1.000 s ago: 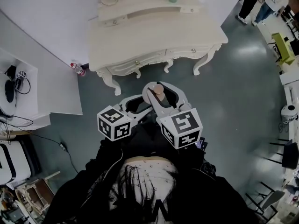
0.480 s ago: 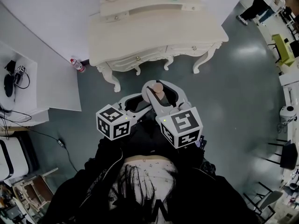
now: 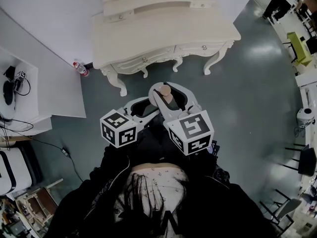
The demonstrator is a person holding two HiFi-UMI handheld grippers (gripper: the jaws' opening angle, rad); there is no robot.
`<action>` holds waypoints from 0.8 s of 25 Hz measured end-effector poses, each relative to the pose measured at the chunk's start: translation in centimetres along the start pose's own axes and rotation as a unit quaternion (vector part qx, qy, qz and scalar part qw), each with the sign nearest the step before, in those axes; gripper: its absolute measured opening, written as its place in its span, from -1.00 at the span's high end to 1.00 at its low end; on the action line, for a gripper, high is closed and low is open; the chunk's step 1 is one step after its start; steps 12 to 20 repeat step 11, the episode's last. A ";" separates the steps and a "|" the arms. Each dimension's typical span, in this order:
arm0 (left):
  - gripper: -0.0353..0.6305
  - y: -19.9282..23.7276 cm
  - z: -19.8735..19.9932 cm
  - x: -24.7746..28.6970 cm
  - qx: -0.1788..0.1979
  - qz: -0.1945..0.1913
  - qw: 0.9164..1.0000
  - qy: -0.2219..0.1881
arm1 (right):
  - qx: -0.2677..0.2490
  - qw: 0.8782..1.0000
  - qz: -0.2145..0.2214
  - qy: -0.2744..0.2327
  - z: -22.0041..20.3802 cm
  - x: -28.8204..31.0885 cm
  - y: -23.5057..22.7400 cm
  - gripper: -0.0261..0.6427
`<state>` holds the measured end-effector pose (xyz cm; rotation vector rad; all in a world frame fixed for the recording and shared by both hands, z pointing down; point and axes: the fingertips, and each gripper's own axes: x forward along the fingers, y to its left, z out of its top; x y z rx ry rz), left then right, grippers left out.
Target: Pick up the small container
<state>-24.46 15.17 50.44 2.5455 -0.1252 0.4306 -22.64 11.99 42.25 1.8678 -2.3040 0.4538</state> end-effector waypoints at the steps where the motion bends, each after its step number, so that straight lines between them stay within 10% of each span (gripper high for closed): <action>1: 0.26 0.0 0.0 0.0 -0.001 0.000 1.000 0.000 | -0.001 1.000 0.000 0.001 0.0 0.0 0.1 0.49; 20: 0.26 1.7 -0.2 0.1 -0.001 0.006 1.000 -0.003 | -0.009 1.000 0.005 -0.001 -0.5 1.6 0.0 0.48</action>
